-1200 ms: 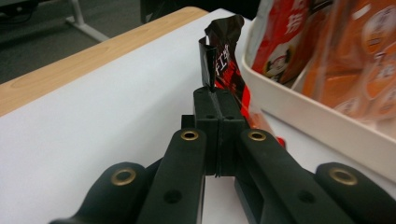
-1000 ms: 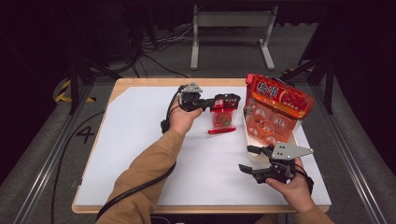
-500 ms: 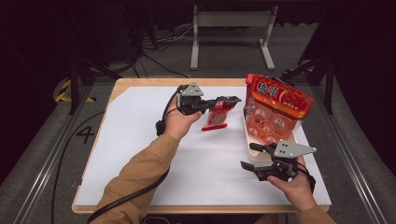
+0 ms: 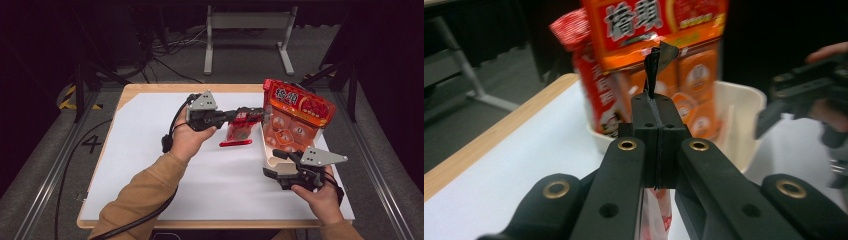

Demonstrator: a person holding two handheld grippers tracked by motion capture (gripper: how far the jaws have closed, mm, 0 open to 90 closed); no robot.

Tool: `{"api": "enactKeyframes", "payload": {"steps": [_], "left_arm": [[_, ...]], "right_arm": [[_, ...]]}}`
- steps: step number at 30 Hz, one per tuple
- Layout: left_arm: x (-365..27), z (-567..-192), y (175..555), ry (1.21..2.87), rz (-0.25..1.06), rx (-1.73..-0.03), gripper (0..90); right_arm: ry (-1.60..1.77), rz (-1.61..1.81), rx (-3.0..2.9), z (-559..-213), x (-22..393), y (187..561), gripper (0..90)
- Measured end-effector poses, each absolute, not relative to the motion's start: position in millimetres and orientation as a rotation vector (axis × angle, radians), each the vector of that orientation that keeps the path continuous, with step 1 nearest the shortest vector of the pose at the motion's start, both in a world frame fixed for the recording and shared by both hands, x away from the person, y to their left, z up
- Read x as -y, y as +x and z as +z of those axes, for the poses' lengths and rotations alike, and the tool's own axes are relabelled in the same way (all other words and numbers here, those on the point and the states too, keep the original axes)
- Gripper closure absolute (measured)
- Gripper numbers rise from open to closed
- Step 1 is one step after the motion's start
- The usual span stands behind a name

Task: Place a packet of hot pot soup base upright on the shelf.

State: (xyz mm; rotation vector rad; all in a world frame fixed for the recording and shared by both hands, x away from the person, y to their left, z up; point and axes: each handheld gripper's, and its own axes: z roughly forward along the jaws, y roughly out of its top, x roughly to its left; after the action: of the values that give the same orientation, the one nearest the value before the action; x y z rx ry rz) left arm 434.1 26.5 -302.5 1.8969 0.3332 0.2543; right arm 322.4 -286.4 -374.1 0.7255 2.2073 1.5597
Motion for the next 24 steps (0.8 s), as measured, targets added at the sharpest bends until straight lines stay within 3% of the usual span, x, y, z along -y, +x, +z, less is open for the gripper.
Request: {"api": "enactKeyframes", "payload": {"steps": [8, 24], "left_arm": [[-17.6, -289.5, 416.6, 1.885, 0.229, -0.255, 90.0], [13.7, -279.1, 403.4, 1.857, 0.163, -0.179, 90.0]], "right_arm": [[0.713, 1.596, -2.208, -364.7, 293.3, 313.2, 37.7], [0.572, 1.566, -2.322, -353.0, 277.0, 292.4, 41.5]]}}
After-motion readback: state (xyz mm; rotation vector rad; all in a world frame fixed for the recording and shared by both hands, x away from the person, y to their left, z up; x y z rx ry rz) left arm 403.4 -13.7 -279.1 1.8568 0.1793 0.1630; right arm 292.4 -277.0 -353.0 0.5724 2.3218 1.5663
